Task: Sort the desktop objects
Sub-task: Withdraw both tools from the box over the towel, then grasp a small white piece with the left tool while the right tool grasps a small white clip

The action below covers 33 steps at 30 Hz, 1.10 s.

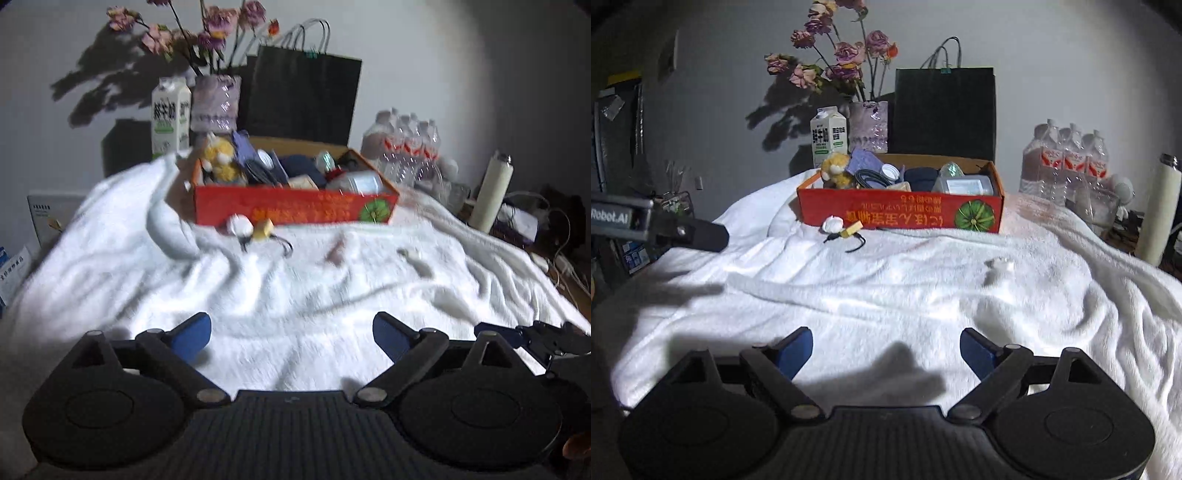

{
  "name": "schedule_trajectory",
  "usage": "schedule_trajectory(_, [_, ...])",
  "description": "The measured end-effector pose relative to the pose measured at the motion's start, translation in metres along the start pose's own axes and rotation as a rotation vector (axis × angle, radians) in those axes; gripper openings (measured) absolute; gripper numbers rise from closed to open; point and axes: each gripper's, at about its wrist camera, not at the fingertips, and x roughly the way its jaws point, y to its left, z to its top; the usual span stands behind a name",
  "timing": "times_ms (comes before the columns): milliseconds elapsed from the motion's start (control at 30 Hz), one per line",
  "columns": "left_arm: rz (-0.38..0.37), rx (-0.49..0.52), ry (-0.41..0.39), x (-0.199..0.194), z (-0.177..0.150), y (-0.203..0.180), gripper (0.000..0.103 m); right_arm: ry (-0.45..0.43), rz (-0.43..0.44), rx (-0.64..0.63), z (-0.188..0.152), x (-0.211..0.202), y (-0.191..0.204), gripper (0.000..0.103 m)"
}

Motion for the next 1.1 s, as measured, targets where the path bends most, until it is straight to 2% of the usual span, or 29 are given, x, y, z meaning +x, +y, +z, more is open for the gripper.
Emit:
schedule_trajectory(167, [-0.004,0.041,-0.018,0.016,-0.023,-0.015,0.097,-0.041,-0.058,-0.055,-0.017,0.0,-0.001,0.086])
schedule_trajectory(267, [0.018,0.023,-0.047,0.024,-0.024,-0.012,0.097,-0.036,-0.104,-0.075,-0.017,0.004,-0.006,0.086])
schedule_trajectory(400, [0.048,-0.026,-0.073,0.042,-0.011,-0.003,0.096,-0.042,-0.108,-0.031,-0.004,0.014,-0.023,0.086])
schedule_trajectory(533, [0.087,-0.024,-0.096,0.064,0.005,0.002,0.094,-0.043,-0.124,-0.029,0.018,0.036,-0.034,0.085])
schedule_trajectory(700, [0.097,-0.037,-0.097,0.101,0.039,0.016,0.083,-0.028,-0.175,-0.042,0.042,0.066,-0.047,0.083])
schedule_trajectory(733, [0.093,-0.036,-0.101,0.11,0.047,0.02,0.083,-0.028,-0.183,-0.039,0.047,0.071,-0.051,0.08])
schedule_trajectory(800, [0.084,-0.027,-0.115,0.132,0.06,0.027,0.075,-0.029,-0.197,-0.022,0.059,0.083,-0.062,0.077])
schedule_trajectory(867, [0.097,-0.037,-0.095,0.158,0.073,0.036,0.068,0.005,-0.205,0.008,0.069,0.103,-0.074,0.06])
schedule_trajectory(900, [0.102,-0.051,-0.078,0.171,0.078,0.04,0.064,0.032,-0.207,0.028,0.073,0.114,-0.081,0.056])
schedule_trajectory(1067, [0.107,-0.108,-0.004,0.213,0.09,0.058,0.057,0.109,-0.221,0.099,0.08,0.157,-0.1,0.049])
schedule_trajectory(1100, [0.119,-0.104,0.013,0.219,0.091,0.06,0.049,0.12,-0.229,0.104,0.08,0.164,-0.101,0.048])
